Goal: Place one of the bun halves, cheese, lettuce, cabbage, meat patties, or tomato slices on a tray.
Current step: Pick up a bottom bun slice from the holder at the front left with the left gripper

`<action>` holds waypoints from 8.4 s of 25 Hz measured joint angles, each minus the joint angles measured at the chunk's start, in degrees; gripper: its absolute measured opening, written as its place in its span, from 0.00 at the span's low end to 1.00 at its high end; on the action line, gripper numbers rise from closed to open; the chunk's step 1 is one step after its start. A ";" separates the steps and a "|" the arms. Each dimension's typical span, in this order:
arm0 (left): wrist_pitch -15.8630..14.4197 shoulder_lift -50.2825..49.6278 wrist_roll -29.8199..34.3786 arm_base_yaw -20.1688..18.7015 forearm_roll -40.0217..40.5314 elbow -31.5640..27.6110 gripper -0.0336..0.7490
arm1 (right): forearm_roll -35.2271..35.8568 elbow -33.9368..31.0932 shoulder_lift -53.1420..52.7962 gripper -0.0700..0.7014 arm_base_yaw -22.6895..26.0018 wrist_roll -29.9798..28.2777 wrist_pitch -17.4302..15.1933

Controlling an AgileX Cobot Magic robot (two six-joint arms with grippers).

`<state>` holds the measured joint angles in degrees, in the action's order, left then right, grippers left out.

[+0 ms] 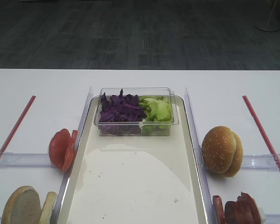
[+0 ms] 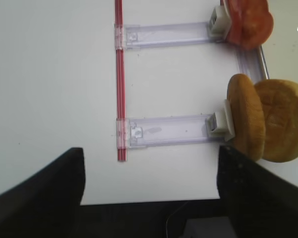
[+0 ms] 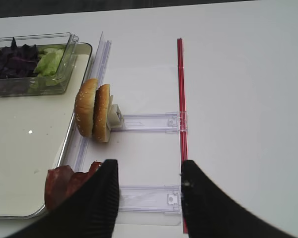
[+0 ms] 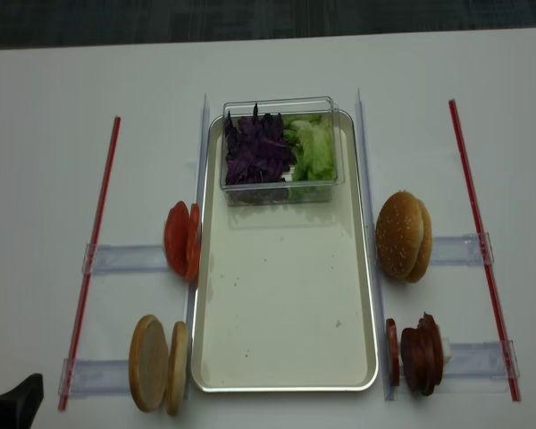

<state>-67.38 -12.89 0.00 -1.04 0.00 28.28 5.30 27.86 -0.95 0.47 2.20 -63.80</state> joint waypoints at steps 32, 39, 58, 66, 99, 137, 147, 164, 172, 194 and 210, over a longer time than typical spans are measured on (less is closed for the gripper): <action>-3.23 -53.98 -4.76 0.00 0.00 23.68 0.71 | 0.00 0.00 0.00 0.53 0.00 -0.10 0.00; -3.10 -56.93 -4.63 0.00 -0.98 24.43 0.71 | 0.00 0.00 0.00 0.53 0.00 -0.10 0.00; -3.10 -57.55 -6.06 -6.06 -2.93 24.52 0.60 | 0.00 0.00 0.00 0.53 0.00 -0.20 0.00; -2.88 -60.06 -10.69 -15.21 -3.22 25.01 0.60 | 0.00 0.00 0.00 0.53 0.00 -0.20 0.00; -2.76 -62.55 -39.38 -42.62 2.50 27.21 0.60 | 0.00 0.00 0.00 0.53 0.00 -0.20 0.00; 0.12 -77.05 -47.92 -45.61 7.53 27.31 0.57 | 0.00 0.00 0.00 0.53 0.00 -0.42 -0.11; 0.38 -79.16 -47.92 -45.61 7.70 27.33 0.57 | 0.00 0.00 0.00 0.53 0.00 -0.42 -0.11; 0.91 -81.41 -47.92 -45.61 8.05 27.72 0.52 | 0.00 0.00 0.00 0.53 0.00 -0.42 -0.11; 0.91 -81.41 -47.92 -45.61 8.05 27.72 0.41 | 0.00 0.00 0.00 0.53 0.00 -0.42 -0.11; -0.28 -81.41 -47.62 -45.61 9.34 27.72 0.20 | 0.00 0.00 0.00 0.53 0.00 -0.42 -0.11; -0.50 -81.41 -46.95 -45.61 9.82 27.72 0.15 | 0.00 0.00 0.00 0.53 0.00 -0.42 -0.11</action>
<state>-67.88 -94.29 -46.95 -46.66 9.82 56.01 5.30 27.86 -0.95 0.47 1.78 -63.91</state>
